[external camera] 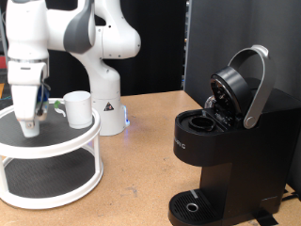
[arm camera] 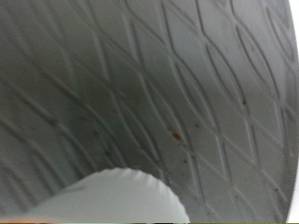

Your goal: Make a cup of coffee with the keurig machine

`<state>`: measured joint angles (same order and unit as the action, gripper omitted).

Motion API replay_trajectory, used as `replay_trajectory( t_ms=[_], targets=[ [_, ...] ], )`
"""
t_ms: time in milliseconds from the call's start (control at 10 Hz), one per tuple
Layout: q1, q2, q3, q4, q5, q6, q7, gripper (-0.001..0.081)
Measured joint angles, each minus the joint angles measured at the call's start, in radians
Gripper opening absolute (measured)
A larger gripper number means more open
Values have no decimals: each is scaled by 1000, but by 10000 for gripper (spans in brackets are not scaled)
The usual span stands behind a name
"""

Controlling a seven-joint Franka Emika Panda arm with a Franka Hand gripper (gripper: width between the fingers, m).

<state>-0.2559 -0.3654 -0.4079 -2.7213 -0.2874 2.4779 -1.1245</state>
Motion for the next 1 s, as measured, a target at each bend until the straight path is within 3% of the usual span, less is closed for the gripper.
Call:
replay_trajectory(
  t_ms=[200, 400, 500, 700, 1000],
  targets=[
    [11, -56, 0, 59, 66, -161, -61, 459],
    [12, -108, 3, 110, 79, -270, -107, 459],
    [16, -129, 3, 118, 79, -304, -123, 127],
    [19, -127, 2, 113, 117, -303, -105, 127],
    [90, -128, 21, 116, 337, -303, -2, 127]
  ],
)
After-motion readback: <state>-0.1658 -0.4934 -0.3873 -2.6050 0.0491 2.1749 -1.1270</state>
